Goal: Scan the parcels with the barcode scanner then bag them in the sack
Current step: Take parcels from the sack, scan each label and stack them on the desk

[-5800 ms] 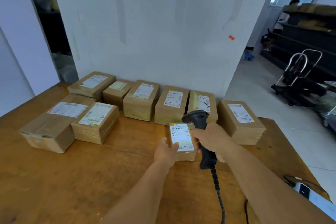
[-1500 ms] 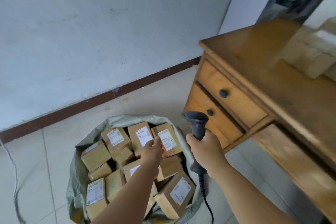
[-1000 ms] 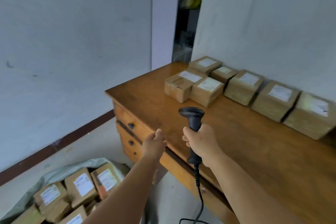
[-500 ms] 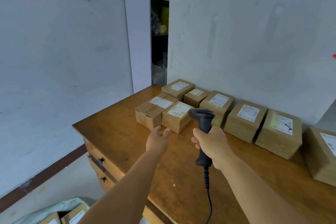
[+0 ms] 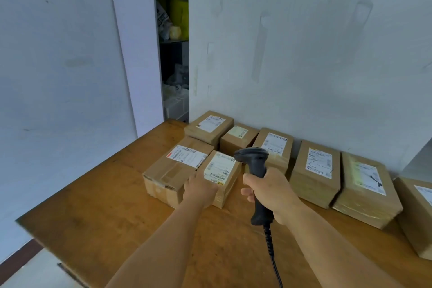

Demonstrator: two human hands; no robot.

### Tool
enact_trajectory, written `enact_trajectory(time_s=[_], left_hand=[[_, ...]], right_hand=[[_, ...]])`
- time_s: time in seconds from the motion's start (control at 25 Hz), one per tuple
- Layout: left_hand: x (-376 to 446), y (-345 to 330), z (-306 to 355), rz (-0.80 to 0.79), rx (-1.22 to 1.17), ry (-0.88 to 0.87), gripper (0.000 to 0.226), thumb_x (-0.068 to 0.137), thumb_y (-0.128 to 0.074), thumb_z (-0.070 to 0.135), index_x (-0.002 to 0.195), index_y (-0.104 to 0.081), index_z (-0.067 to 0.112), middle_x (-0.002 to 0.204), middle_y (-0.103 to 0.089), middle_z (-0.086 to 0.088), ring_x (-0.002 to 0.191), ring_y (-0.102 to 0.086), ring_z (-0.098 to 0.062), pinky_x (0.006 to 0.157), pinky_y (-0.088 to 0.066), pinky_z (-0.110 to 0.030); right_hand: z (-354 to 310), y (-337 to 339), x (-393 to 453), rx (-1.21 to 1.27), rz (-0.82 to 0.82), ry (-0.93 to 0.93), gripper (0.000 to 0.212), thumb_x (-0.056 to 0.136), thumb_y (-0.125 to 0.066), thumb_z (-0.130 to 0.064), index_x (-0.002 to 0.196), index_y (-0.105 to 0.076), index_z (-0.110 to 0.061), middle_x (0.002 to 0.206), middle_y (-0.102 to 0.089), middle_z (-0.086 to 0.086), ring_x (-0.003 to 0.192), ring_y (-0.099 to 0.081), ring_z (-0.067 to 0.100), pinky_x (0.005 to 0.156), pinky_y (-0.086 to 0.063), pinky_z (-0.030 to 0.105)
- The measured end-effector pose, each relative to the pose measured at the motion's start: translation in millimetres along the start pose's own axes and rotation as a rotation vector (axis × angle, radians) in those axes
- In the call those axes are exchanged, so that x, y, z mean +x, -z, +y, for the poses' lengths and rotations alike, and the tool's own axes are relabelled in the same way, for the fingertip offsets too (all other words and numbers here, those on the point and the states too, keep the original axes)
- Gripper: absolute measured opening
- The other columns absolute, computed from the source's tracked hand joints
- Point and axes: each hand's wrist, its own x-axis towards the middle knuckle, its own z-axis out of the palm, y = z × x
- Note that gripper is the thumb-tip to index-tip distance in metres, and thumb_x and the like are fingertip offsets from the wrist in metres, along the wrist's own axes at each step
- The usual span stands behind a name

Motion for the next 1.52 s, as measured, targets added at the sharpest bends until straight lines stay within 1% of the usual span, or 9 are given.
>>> enact_trajectory(time_s=[0.08, 0.24, 0.36, 0.56, 0.92, 1.08, 1.24, 1.4, 1.52], left_hand=[[16.7, -2.2, 0.2, 0.013, 0.001, 0.018, 0.061, 0.091, -0.057, 0.037, 0.144, -0.036, 0.014, 0.144, -0.037, -0.01, 0.126, -0.044, -0.027, 0.1, -0.045, -0.037], [29.3, -14.2, -0.1, -0.103, -0.119, 0.079, 0.047, 0.097, -0.052, 0.03, 0.139, -0.041, 0.011, 0.127, -0.056, -0.006, 0.103, -0.058, -0.017, 0.08, -0.049, -0.025], [30.6, -27.5, -2.7, -0.134, -0.172, 0.095, 0.045, 0.097, -0.051, 0.032, 0.138, -0.046, 0.012, 0.127, -0.06, -0.005, 0.109, -0.061, -0.019, 0.089, -0.054, -0.03], [27.5, -28.6, -1.8, -0.142, -0.202, 0.097, 0.04, 0.098, -0.051, 0.031, 0.133, -0.05, 0.014, 0.123, -0.063, -0.003, 0.105, -0.063, -0.019, 0.087, -0.056, -0.031], [24.7, -29.4, -2.5, -0.12, -0.218, 0.07, 0.037, 0.099, -0.049, 0.028, 0.133, -0.049, 0.015, 0.123, -0.063, -0.003, 0.096, -0.062, -0.015, 0.08, -0.057, -0.026], [22.1, -28.2, -2.8, -0.131, -0.249, 0.064, 0.038, 0.099, -0.048, 0.028, 0.135, -0.047, 0.015, 0.125, -0.062, -0.004, 0.094, -0.059, -0.014, 0.073, -0.053, -0.023], [20.0, -27.2, -2.8, -0.145, -0.273, 0.078, 0.042, 0.1, -0.047, 0.028, 0.14, -0.043, 0.014, 0.129, -0.059, -0.004, 0.106, -0.061, -0.017, 0.073, -0.05, -0.022], [16.0, -22.6, 0.2, -0.162, -0.337, 0.112, 0.045, 0.1, -0.045, 0.029, 0.142, -0.039, 0.015, 0.133, -0.057, -0.006, 0.115, -0.058, -0.021, 0.077, -0.047, -0.025], [15.3, -22.6, 0.3, -0.17, -0.364, 0.125, 0.046, 0.1, -0.046, 0.03, 0.143, -0.039, 0.015, 0.134, -0.056, -0.006, 0.117, -0.057, -0.021, 0.081, -0.049, -0.027]], right_hand=[[-6.9, -3.7, 13.9, -0.012, -0.013, -0.039, 0.019, 0.093, -0.056, -0.02, 0.102, -0.06, -0.003, 0.088, -0.073, 0.012, 0.077, -0.063, 0.023, 0.07, -0.051, 0.033], [-12.9, -5.3, 25.0, -0.033, -0.039, -0.14, 0.017, 0.088, -0.059, -0.014, 0.096, -0.064, 0.001, 0.081, -0.072, 0.016, 0.065, -0.066, 0.021, 0.066, -0.056, 0.032], [-16.4, -2.8, 23.8, -0.091, -0.054, -0.18, 0.017, 0.088, -0.058, -0.011, 0.096, -0.064, 0.003, 0.078, -0.07, 0.015, 0.057, -0.064, 0.019, 0.06, -0.054, 0.029], [-25.0, 6.7, 15.4, -0.123, -0.077, -0.174, 0.018, 0.087, -0.057, -0.008, 0.102, -0.06, 0.002, 0.066, -0.064, 0.009, 0.044, -0.058, 0.014, 0.049, -0.049, 0.025], [-30.4, 13.2, 4.7, -0.171, -0.108, -0.151, 0.014, 0.087, -0.059, -0.009, 0.093, -0.064, 0.003, 0.076, -0.067, 0.016, 0.061, -0.062, 0.021, 0.06, -0.052, 0.03], [-32.6, 11.6, 5.9, -0.159, -0.107, -0.15, 0.014, 0.087, -0.06, -0.009, 0.096, -0.063, 0.001, 0.075, -0.066, 0.011, 0.056, -0.062, 0.016, 0.055, -0.052, 0.026], [-33.4, 9.1, 11.1, -0.161, -0.113, -0.152, 0.014, 0.088, -0.06, -0.01, 0.097, -0.063, 0.001, 0.071, -0.065, 0.008, 0.048, -0.061, 0.011, 0.049, -0.051, 0.022], [-33.5, 5.0, 18.2, -0.201, -0.125, -0.174, 0.014, 0.086, -0.061, -0.013, 0.09, -0.066, 0.0, 0.075, -0.068, 0.013, 0.06, -0.061, 0.018, 0.058, -0.053, 0.027], [-32.0, 3.2, 24.7, -0.205, -0.106, -0.165, 0.014, 0.087, -0.06, -0.013, 0.089, -0.065, 0.001, 0.076, -0.069, 0.014, 0.062, -0.061, 0.021, 0.058, -0.052, 0.028]])
